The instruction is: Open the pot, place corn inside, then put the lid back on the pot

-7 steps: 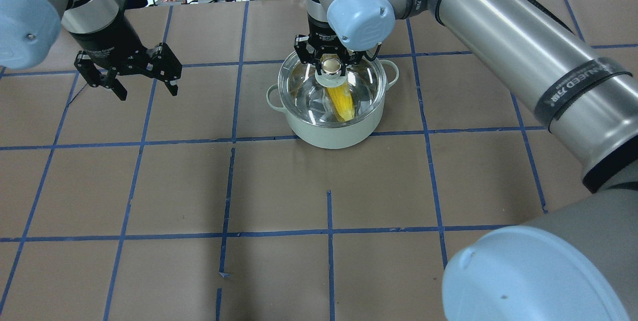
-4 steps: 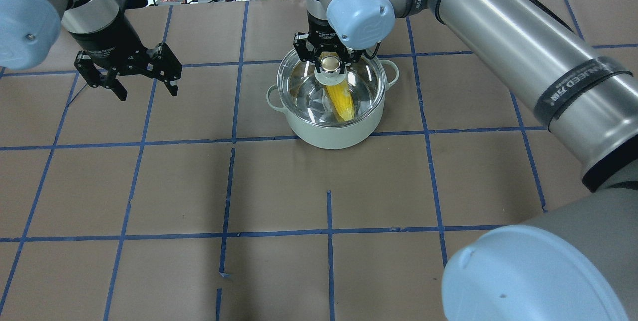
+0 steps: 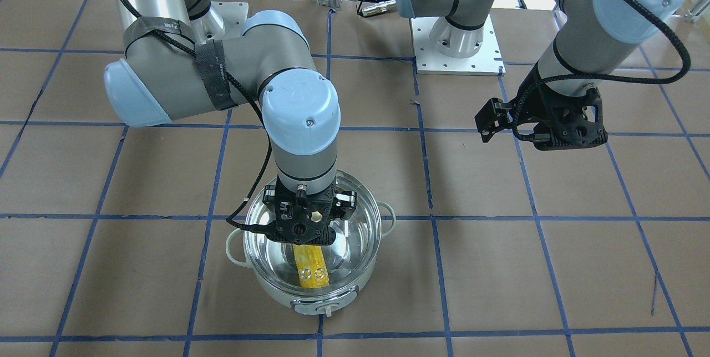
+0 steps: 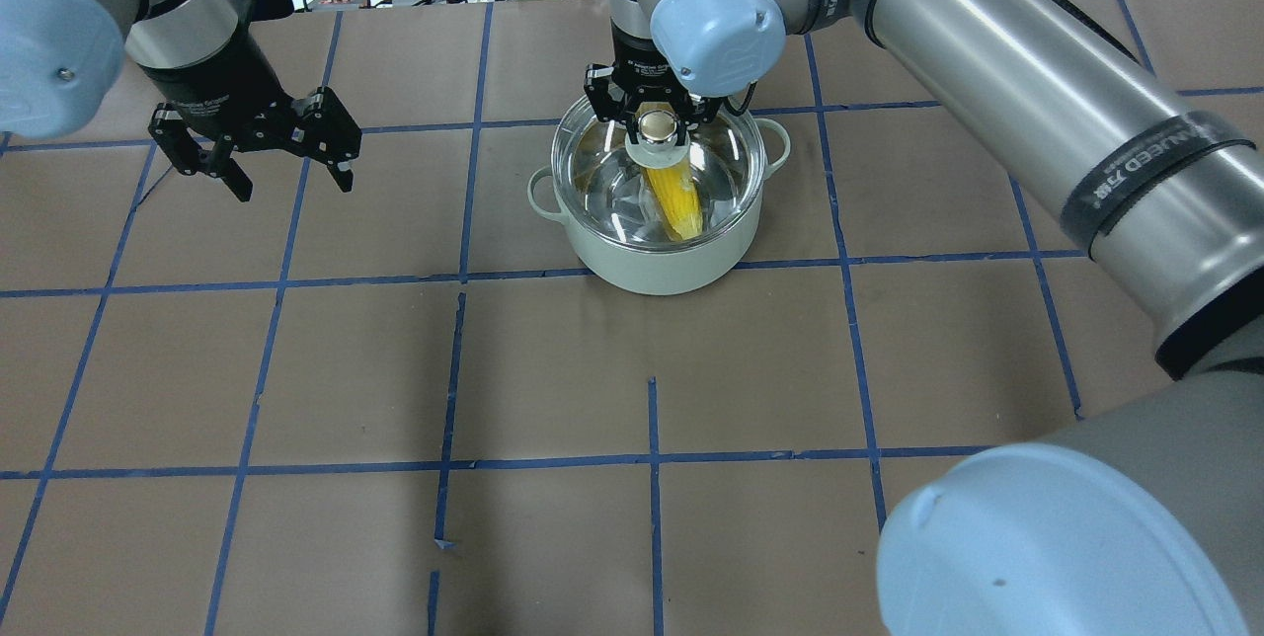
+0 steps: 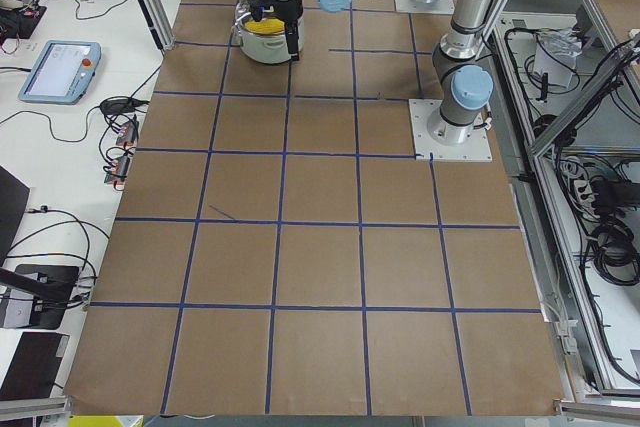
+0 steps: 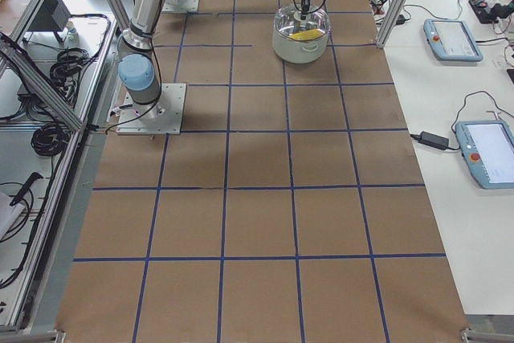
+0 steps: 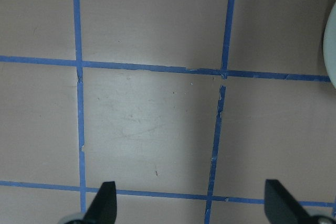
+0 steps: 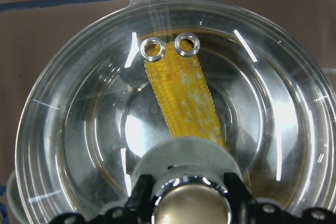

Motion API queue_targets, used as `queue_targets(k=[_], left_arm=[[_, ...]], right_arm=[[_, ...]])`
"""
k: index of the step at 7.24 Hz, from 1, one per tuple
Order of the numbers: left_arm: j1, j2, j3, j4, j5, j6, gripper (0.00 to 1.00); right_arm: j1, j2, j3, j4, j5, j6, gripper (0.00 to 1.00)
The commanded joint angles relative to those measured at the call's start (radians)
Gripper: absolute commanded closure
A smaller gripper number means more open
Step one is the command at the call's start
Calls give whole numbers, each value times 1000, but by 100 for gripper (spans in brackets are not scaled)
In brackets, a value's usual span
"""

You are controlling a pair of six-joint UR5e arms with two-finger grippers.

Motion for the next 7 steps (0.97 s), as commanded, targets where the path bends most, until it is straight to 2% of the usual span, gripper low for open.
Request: queue_targets(k=[1,4,5,6,7], left_arm=[[0,-4,0,0,-5,0,0],[-5,-7,0,0,-7,-1,0],[-6,-16,-2,0,-7,-4,0],[-6,-25,0,2,-5,-3,0],[-6,-21,0,2,-3,-1,0]], right_arm=[[-1,-2,5,2,3,-1,88],[-1,1,-1,3,8,1,88],[-1,1,-3,2,6,1,84],[-1,1,0,5,5,1,70],[-1,0,8,3,5,1,52]])
